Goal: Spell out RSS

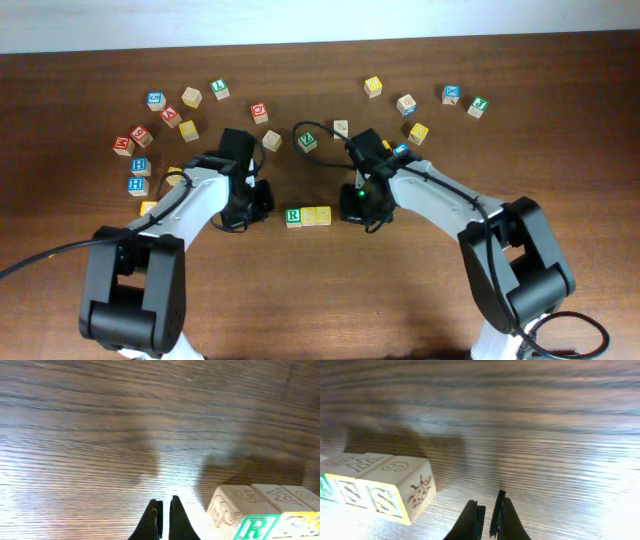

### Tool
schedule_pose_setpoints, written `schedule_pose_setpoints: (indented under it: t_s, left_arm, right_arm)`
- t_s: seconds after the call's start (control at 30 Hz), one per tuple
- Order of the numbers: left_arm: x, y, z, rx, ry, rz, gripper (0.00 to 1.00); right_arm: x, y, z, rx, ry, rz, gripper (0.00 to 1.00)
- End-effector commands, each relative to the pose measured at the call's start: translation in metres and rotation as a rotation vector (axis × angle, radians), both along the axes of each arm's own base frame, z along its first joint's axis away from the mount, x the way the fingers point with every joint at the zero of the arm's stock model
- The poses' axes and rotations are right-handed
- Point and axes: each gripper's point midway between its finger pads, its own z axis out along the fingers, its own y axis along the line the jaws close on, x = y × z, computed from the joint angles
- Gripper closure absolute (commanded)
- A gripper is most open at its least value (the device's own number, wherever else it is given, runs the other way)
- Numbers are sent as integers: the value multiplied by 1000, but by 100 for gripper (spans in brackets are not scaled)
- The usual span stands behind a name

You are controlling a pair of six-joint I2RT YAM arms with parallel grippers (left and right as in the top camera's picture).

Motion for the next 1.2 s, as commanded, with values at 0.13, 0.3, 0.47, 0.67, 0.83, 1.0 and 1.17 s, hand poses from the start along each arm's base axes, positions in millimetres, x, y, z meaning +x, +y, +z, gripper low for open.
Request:
schedule_pose_setpoints:
  t_s: [0.13,0.3,0.47,0.67,0.83,1.0,1.17]
  left_arm:
    - [7,26,63,-18,-154,30,100]
    - [-10,56,108,0,-223,111,100]
    - [-36,84,136,19,-238,195,55]
    - [-49,90,137,25,-206,216,1]
    - [-50,90,136,25,-198,216,1]
    - [-50,90,136,25,-199,216,1]
    - [-50,90,136,25,-199,216,1]
  right_arm:
    - [18,-36,58,-48,-84,1,96]
    - [2,-56,114,-31,-165,11,96]
    - [-37,-89,178,-88,-287,-21,96]
    - [-105,-123,210,-150,-288,-34,30]
    - [-140,-135,224,-143,-308,-37,1]
    - [-156,-140,232,-126,-341,-44,2]
    - [-158,-141,232,-126,-340,-44,2]
